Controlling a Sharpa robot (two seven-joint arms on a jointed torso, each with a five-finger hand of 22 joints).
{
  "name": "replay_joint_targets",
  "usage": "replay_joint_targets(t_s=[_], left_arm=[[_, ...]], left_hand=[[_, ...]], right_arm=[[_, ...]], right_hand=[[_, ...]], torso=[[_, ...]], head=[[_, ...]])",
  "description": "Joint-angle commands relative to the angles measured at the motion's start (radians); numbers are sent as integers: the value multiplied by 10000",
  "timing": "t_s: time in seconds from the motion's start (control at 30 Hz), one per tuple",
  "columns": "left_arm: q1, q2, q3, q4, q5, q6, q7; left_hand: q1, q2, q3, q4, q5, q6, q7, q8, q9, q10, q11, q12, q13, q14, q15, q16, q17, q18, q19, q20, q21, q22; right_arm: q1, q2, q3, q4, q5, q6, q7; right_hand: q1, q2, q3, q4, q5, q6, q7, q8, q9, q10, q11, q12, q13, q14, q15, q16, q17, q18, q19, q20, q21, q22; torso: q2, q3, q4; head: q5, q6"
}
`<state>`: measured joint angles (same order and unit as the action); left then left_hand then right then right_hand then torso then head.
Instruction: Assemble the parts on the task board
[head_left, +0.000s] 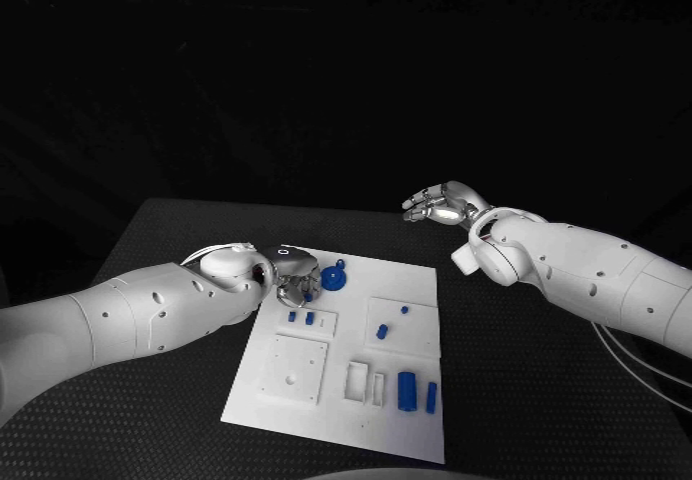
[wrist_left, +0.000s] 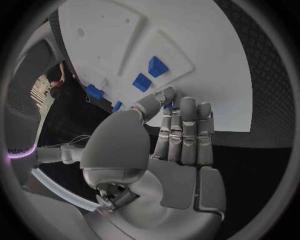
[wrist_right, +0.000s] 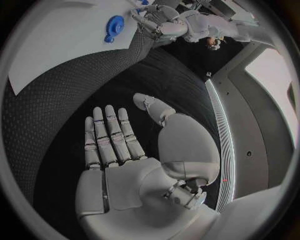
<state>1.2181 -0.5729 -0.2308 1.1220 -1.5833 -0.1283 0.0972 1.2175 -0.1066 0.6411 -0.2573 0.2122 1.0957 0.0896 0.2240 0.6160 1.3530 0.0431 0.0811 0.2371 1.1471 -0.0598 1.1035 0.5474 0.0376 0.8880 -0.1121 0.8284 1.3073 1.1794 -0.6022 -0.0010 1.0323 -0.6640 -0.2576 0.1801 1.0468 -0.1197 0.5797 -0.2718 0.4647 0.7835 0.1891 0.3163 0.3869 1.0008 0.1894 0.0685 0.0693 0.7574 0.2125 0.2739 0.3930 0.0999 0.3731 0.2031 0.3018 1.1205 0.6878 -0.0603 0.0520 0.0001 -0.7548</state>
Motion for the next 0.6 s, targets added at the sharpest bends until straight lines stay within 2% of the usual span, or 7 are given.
replay_joint_targets(t_s=[0.03, 0.23, 0.3, 0.37, 0.6], left_arm=[[-124, 36, -72, 85, 174, 187, 372], [-124, 6, -72, 47, 317, 189, 328], [-124, -2, -71, 25, 323, 145, 316], [-124, -2, -71, 5, 336, 170, 310], [-124, -7, -71, -3, 338, 343, 263]], left_hand=[[-37, 45, 32, -46, 40, 34, 29, 27, -7, 63, 13, -22, 2, -10, -49, -37, 23, 53, -19, -458, -43, 124], [-20, -67, 47, -72, -15, -163, 113, -67, -92, -84, 63, -113, -53, -107, -5, -45, 54, 33, -61, -454, -69, 149], [-2, -166, 58, -97, -31, -675, 287, -333, -235, -270, 124, -176, -110, -154, 46, -44, 73, 29, -85, -430, -83, 160], [12, -204, 72, -105, -38, -857, 241, -417, -293, -527, 208, -193, -181, -207, 124, -63, 75, 31, -115, -375, -97, 167], [40, -331, 66, -104, -47, -958, 298, -410, -358, -880, 332, -172, -299, -289, 243, -67, 100, 105, -171, -251, -110, 190]], right_arm=[[-6, 3, 1, 3, -52, 103, 105], [-9, -15, 1, 15, -65, 91, 97], [-9, -33, 1, 35, -70, 106, 93], [-9, -38, 1, 37, -70, 109, 92], [-9, -28, 1, 31, -70, 153, 103]], right_hand=[[30, 4, -52, -19, 55, -3, 55, 67, -12, 61, 29, -17, -12, -34, 33, 50, -17, -120, 81, 19, -50, 12], [31, 1, -52, -20, 56, -4, 56, 66, -13, 60, 29, -17, -12, -35, 34, 51, -18, -120, 82, 19, -54, 16], [30, 1, -52, -19, 57, -4, 57, 66, -13, 60, 32, -17, -12, -34, 35, 51, -18, -120, 83, 19, -56, 17], [29, 0, -53, -19, 58, -4, 59, 66, -14, 61, 34, -17, -12, -34, 36, 51, -18, -120, 83, 20, -57, 18], [-1, -19, -74, -6, 63, -6, 74, 65, -17, 65, 48, -15, -11, -39, 42, 51, -22, -124, 83, 24, -72, 31]], torso=[[3, -1, -13], [5, 8, -8], [4, 11, -8], [4, 9, -5], [5, 9, -20]], head=[[7, 5], [0, 3], [-4, 3], [-6, -1], [-3, -17]])
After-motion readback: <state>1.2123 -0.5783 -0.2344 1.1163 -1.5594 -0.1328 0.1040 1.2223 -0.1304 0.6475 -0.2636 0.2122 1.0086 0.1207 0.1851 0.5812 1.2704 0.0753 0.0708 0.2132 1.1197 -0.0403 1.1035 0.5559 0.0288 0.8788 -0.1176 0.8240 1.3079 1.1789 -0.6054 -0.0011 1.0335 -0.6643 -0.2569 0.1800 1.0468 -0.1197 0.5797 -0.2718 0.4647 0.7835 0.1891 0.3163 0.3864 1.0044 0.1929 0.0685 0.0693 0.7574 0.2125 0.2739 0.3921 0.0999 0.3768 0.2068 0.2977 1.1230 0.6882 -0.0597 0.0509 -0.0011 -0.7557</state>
